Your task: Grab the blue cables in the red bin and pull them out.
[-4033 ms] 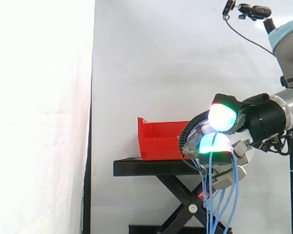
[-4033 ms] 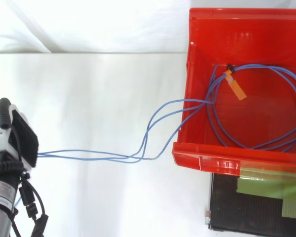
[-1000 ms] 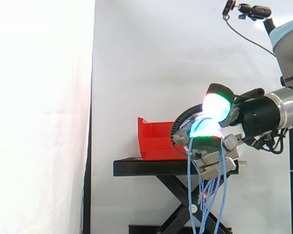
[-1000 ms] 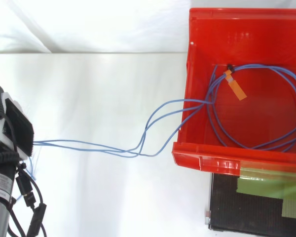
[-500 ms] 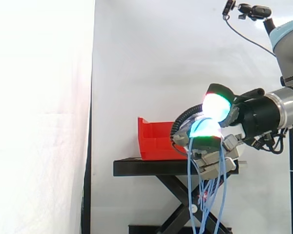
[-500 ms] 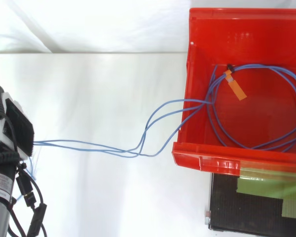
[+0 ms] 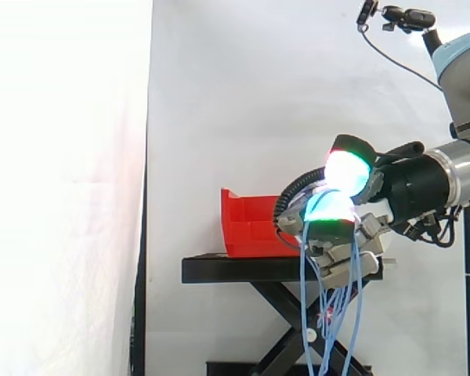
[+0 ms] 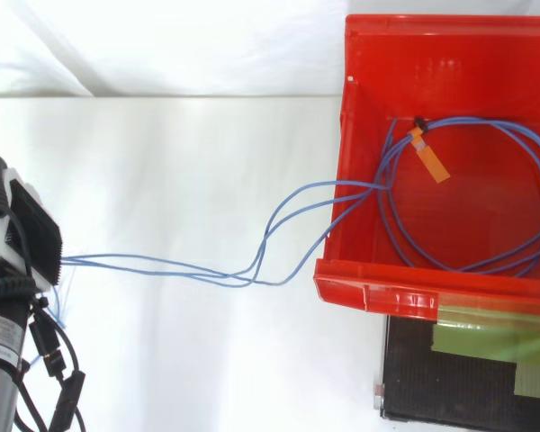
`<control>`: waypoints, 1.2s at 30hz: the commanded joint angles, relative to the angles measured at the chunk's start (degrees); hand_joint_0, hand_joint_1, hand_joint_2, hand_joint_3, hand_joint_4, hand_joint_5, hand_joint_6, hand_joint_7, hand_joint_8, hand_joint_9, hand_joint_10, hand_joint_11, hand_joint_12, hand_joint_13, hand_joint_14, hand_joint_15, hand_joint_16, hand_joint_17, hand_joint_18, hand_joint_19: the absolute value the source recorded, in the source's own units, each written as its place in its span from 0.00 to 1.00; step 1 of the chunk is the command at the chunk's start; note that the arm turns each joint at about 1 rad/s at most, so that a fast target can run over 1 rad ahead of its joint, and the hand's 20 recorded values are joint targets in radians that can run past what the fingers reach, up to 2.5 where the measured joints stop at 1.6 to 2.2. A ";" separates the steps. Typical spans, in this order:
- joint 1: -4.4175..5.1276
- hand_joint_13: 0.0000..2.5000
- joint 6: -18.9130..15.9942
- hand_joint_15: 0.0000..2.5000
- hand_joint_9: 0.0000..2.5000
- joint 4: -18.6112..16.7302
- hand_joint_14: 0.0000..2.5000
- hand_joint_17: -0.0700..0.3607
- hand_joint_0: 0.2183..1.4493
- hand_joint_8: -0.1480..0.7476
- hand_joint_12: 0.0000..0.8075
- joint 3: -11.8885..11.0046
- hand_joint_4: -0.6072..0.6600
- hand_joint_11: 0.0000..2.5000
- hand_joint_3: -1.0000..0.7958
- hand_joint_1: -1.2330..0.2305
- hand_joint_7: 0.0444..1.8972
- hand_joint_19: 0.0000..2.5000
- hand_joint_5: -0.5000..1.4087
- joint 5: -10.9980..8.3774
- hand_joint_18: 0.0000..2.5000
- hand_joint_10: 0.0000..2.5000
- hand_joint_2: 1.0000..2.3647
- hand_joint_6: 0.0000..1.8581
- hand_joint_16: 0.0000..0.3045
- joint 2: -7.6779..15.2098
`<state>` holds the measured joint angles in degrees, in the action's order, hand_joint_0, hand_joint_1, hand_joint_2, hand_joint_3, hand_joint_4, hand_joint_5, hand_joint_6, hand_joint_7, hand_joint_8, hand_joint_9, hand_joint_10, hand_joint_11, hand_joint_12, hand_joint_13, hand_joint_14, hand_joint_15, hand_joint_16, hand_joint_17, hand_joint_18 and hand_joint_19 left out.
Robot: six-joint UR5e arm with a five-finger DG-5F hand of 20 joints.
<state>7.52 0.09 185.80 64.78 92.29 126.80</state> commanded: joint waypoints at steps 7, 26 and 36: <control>-0.05 0.48 0.04 0.40 0.56 0.00 0.58 0.37 0.64 0.46 0.41 0.00 0.63 0.61 0.00 0.16 0.09 0.58 0.63 0.00 0.49 0.01 0.00 0.75 0.13 -0.06; 0.04 0.48 0.04 0.40 0.56 0.00 0.58 0.39 0.64 0.48 0.42 0.08 0.65 0.61 0.00 0.16 0.11 0.58 0.64 0.00 0.50 0.00 0.00 0.74 0.14 0.03; 0.04 0.48 0.04 0.40 0.57 -0.09 0.58 0.40 0.64 0.49 0.44 0.08 0.66 0.62 0.00 0.16 0.11 0.58 0.63 0.00 0.50 0.00 0.00 0.74 0.15 -0.06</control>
<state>7.56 0.09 185.75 64.79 92.29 126.79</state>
